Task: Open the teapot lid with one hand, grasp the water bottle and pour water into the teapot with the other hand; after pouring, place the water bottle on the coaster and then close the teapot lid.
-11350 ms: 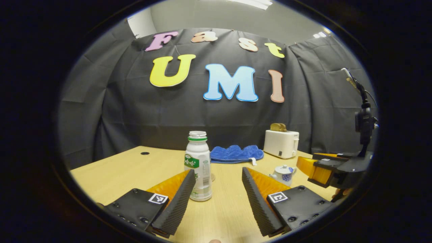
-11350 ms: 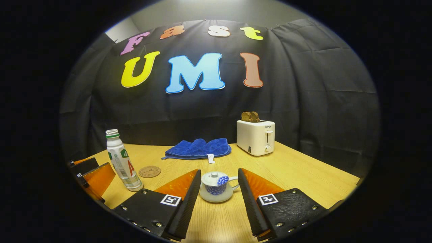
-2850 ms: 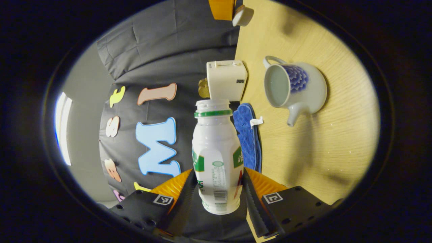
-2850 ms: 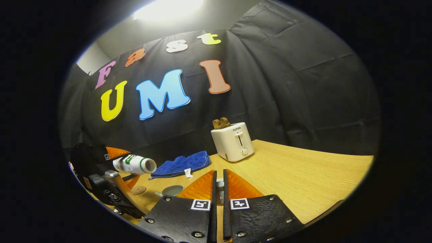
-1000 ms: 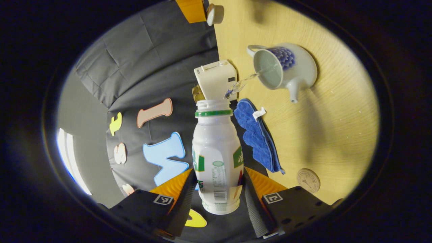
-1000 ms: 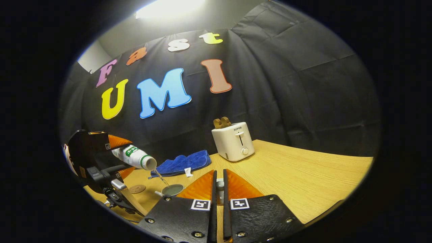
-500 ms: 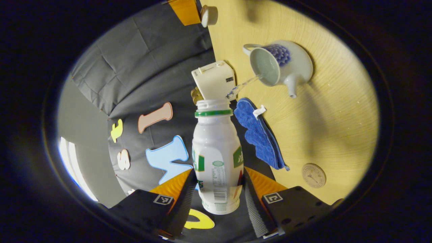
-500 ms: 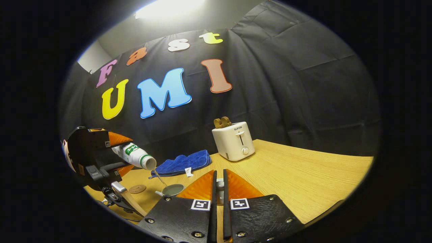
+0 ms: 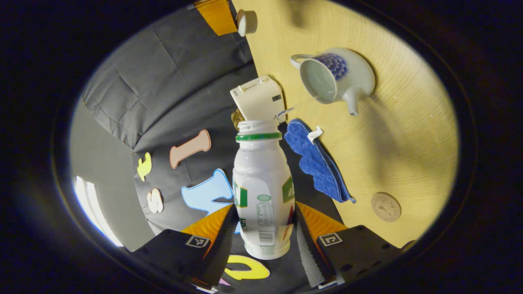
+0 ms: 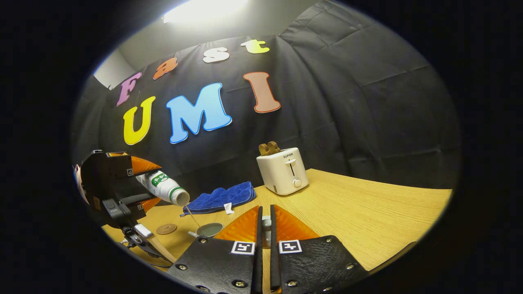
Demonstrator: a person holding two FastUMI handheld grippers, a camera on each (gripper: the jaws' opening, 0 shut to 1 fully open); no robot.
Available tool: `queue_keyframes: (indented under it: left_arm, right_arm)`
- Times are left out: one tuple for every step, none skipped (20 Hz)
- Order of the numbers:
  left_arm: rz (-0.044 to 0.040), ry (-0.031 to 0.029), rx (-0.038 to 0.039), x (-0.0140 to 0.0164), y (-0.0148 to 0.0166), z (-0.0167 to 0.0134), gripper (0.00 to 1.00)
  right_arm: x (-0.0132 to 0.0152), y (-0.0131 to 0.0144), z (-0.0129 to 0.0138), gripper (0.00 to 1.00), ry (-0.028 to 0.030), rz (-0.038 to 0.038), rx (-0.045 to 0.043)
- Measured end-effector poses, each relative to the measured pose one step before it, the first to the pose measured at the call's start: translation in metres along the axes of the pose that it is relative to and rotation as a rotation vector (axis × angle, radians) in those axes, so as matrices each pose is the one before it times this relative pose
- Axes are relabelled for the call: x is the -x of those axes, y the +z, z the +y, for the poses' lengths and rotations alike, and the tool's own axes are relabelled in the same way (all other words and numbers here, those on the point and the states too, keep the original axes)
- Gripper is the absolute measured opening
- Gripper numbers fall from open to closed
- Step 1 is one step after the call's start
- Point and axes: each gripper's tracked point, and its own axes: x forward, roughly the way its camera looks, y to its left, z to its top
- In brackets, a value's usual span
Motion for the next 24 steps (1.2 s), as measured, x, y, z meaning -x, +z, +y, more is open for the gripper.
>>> queue_keyframes:
  left_arm:
    - [-0.00404, 0.00221, -0.00787, 0.00073, 0.00154, 0.00022, 0.82]
    - [-0.00442, 0.00090, -0.00800, 0.00219, 0.00290, 0.00152, 0.82]
    - [-0.00567, 0.00046, -0.00814, 0.00140, 0.00341, 0.00080, 0.82]
    - [-0.00532, 0.00136, -0.01022, 0.00215, 0.00296, 0.00127, 0.82]
    - [-0.00336, 0.00178, -0.00943, 0.00115, 0.00234, 0.00088, 0.82]
    - [-0.00398, -0.00031, -0.00709, -0.00084, -0.00082, 0.00036, 0.82]
    - [-0.00584, 0.00000, -0.00685, -0.00027, 0.00087, 0.00023, 0.82]
    - [-0.00380, 0.00216, -0.00812, -0.00045, 0.00129, 0.00125, 0.82]
    - [-0.00282, 0.00335, -0.00928, -0.00029, 0.00166, 0.00037, 0.82]
    - [-0.00304, 0.00159, -0.00768, 0.00086, 0.00189, 0.00118, 0.82]
    - [-0.00345, -0.00218, -0.00287, -0.00169, 0.00283, 0.00011, 0.82]
    - [-0.00406, 0.00020, -0.00032, -0.00174, -0.00025, 0.00073, 0.82]
    - [-0.00255, -0.00024, -0.00202, 0.00025, 0.00168, 0.00024, 0.82]
    - [-0.00262, 0.00076, -0.00444, -0.00018, 0.00069, 0.00068, 0.82]
    - [-0.00282, 0.00065, -0.00700, 0.00039, 0.00180, 0.00042, 0.87]
    - [-0.00076, 0.00176, -0.00818, 0.00082, 0.00039, 0.00177, 0.86]
    - [-0.00057, 0.00304, -0.00702, -0.00056, 0.00040, 0.00053, 0.87]
    - [-0.00135, 0.00290, -0.00647, -0.00132, 0.00072, 0.00074, 0.77]
    - [-0.00081, 0.00171, -0.00538, -0.00002, 0.00089, 0.00026, 0.86]
    - [-0.00155, 0.00192, -0.00481, 0.00072, -0.00054, 0.00046, 0.86]
    - [-0.00101, 0.00281, -0.00552, 0.00033, 0.00124, 0.00114, 0.87]
    - [-0.00030, 0.00236, -0.00786, 0.00087, 0.00021, 0.00106, 0.87]
    - [0.00201, 0.00337, -0.00673, 0.00032, -0.00001, 0.00100, 0.86]
    - [-0.00010, 0.00074, 0.00229, 0.00022, -0.00022, 0.00026, 0.86]
  right_arm:
    - [0.00082, -0.00069, -0.00009, 0.07, 0.00104, 0.00065, 0.00080]
    - [0.00035, 0.00044, 0.00041, 0.07, 0.00111, 0.00018, 0.00036]
    - [-0.00021, -0.00031, -0.00016, 0.07, 0.00048, -0.00054, -0.00008]
    - [0.00004, 0.00027, -0.00009, 0.07, 0.00010, -0.00001, -0.00055]
    - [0.00010, 0.00048, 0.00004, 0.07, 0.00060, 0.00021, -0.00162]
    - [-0.00022, 0.00043, 0.00038, 0.07, -0.00004, -0.00005, -0.00109]
    - [0.00018, -0.00039, -0.00033, 0.07, 0.00033, -0.00027, -0.00051]
    - [0.00018, 0.00029, 0.00021, 0.07, 0.00071, -0.00053, -0.00038]
    - [0.00025, -0.00043, 0.00010, 0.07, 0.00105, 0.00013, -0.00049]
    - [-0.00058, 0.00001, 0.00046, 0.07, 0.00139, 0.00037, -0.00060]
    - [-0.00010, 0.00013, 0.00036, 0.07, 0.00104, 0.00018, -0.00078]
    - [-0.00014, 0.00016, 0.00032, 0.07, 0.00073, 0.00020, -0.00105]
    - [0.00032, 0.00009, -0.00054, 0.07, 0.00032, -0.00102, -0.00109]
    - [0.00045, 0.00037, -0.00057, 0.07, -0.00072, -0.00165, -0.00072]
    - [-0.00035, 0.00018, 0.00017, 0.07, -0.00025, -0.00108, -0.00132]
    - [-0.00009, 0.00031, 0.00006, 0.07, 0.00012, -0.00051, -0.00146]
    - [0.00013, -0.00074, -0.00008, 0.07, -0.00008, 0.00025, -0.00072]
    - [0.00001, 0.00041, -0.00006, 0.07, 0.00012, -0.00067, -0.00060]
    - [0.00014, -0.00007, -0.00005, 0.07, 0.00035, -0.00057, -0.00015]
    - [0.00008, 0.00034, 0.00014, 0.07, 0.00029, -0.00025, 0.00006]
    - [-0.00022, -0.00002, 0.00015, 0.07, 0.00079, 0.00089, -0.00026]
    - [-0.00053, -0.00026, 0.00015, 0.07, 0.00026, 0.00127, -0.00019]
    - [0.00039, -0.00017, -0.00027, 0.07, -0.00051, 0.00069, 0.00004]
    - [0.00018, 0.00012, -0.00007, 0.07, -0.00084, -0.00047, -0.00034]
